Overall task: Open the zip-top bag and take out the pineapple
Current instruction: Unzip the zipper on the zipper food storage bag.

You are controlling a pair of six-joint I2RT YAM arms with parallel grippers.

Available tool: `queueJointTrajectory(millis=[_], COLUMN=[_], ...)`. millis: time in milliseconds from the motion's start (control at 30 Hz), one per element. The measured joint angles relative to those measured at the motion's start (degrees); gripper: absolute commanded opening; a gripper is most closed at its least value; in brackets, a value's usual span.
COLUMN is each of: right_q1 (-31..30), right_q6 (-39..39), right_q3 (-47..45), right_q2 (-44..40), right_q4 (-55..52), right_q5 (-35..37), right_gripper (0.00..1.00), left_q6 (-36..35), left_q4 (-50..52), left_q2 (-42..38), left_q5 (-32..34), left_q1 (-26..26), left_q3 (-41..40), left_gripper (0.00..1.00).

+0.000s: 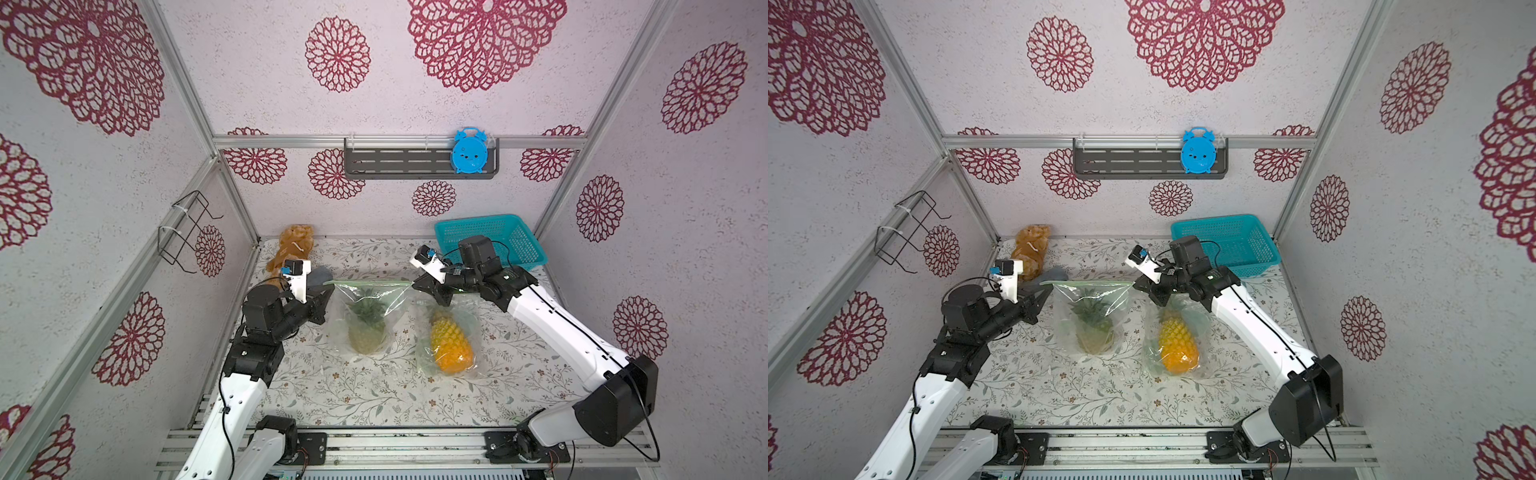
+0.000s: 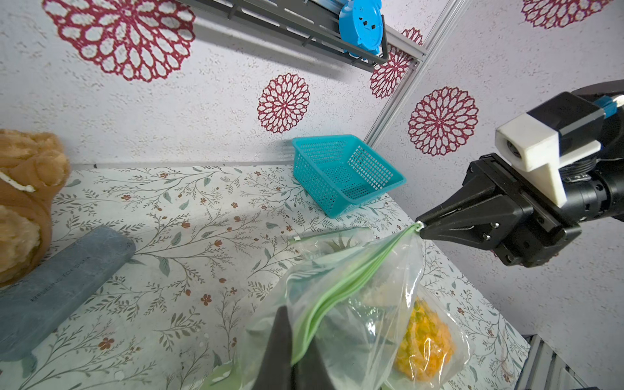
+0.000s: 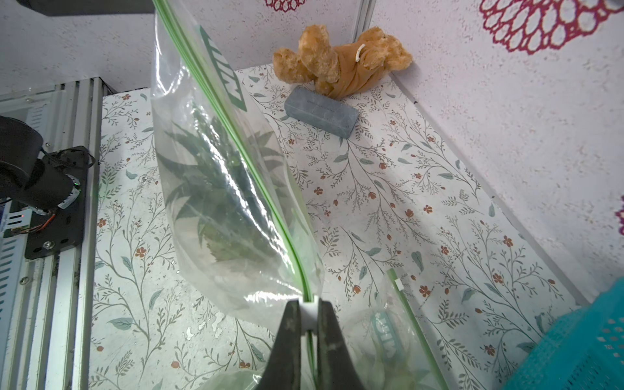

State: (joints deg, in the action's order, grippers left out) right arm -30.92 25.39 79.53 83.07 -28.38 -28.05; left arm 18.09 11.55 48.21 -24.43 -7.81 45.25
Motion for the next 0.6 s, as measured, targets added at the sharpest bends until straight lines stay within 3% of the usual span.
queueJointTrajectory(millis=[600], right_q1=[0.3], right_q6=[0.0], right_q3=[-0.4], right_q2=[-1.2], right_q4=[-1.2], right_q5=[3.6], right_gripper=[0.0], left_q6=[0.1], left_q4=[0.1], left_q2=[0.0], left_q5=[0.7], left_q1=[0.0], left_q3=[0.0], left_gripper=[0.0])
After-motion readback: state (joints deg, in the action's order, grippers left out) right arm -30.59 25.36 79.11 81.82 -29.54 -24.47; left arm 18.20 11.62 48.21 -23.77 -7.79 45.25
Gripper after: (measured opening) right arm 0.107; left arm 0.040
